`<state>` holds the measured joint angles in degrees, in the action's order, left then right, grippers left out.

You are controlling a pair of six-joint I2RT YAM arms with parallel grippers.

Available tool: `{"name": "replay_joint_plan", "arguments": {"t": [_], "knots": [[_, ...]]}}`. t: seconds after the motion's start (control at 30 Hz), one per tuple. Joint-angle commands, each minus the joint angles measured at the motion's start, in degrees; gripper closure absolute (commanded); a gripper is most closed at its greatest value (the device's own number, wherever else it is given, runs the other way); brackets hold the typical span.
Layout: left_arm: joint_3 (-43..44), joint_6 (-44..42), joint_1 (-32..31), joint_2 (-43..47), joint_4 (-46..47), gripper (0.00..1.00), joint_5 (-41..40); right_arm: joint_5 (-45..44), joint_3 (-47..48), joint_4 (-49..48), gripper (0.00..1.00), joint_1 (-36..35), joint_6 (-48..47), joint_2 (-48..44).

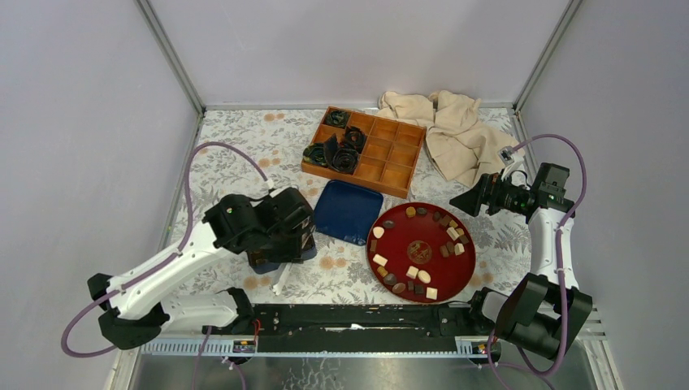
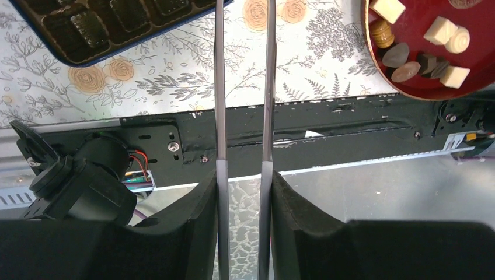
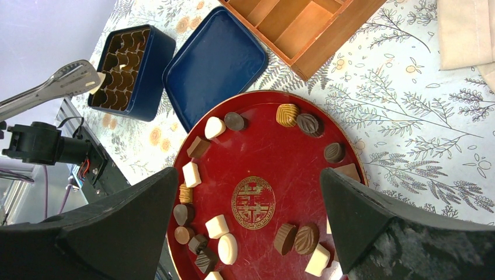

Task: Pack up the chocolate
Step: Place the fake chocolate in the packing box.

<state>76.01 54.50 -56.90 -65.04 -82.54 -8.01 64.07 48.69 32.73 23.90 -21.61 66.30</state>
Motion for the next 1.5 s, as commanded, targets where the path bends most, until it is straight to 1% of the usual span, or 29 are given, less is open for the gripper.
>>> {"name": "replay_joint_plan", "arguments": {"t": [0.0, 0.07, 0.23, 0.33, 0.5, 0.6, 0.73, 1.0, 1.27, 1.47], "knots": [[-2.73, 3.0, 3.15, 4.35, -0.97, 1.0, -1.52, 1.92, 1.24, 0.23, 0.0, -0.35, 0.0, -0.82], [-4.52, 3.11, 4.69, 6.23, -1.03, 1.0, -2.09, 2.01, 1.3, 0.36, 0.0, -0.35, 0.01, -0.77], [-8.31, 0.86, 11.64, 9.79, -1.03, 1.0, -4.3, 2.4, 1.41, 0.54, 0.0, -0.36, -0.01, -0.69], [-10.7, -0.8, 14.24, 9.27, -1.02, 1.0, -5.64, 2.45, 1.41, 0.58, 0.0, -0.35, -0.01, -0.74], [-12.16, -1.86, 17.92, 7.56, -1.0, 1.0, -8.49, 2.36, 1.41, 0.58, 0.0, -0.35, -0.02, -0.82], [-12.89, -2.0, 18.84, 7.55, -1.03, 1.0, -8.45, 2.48, 1.41, 0.62, 0.0, -0.35, 0.03, -0.66], [-16.1, -2.74, 20.01, 7.94, -1.0, 1.0, -6.97, 2.52, 1.47, 0.67, 0.0, -0.35, -0.04, -0.73], [-18.95, -2.56, 20.59, 9.82, -1.12, 1.0, -5.76, 2.47, 1.41, 0.58, 0.0, -0.35, 0.0, -0.6], [-17.58, -2.91, 20.7, 11.24, -1.13, 1.0, -4.29, 2.23, 1.32, 0.49, 0.0, -0.35, 0.11, -0.6], [-18.67, -2.37, 20.78, 12.29, -1.21, 1.0, -3.6, 2.28, 1.32, 0.43, 0.0, -0.35, 0.07, -0.49]]}}
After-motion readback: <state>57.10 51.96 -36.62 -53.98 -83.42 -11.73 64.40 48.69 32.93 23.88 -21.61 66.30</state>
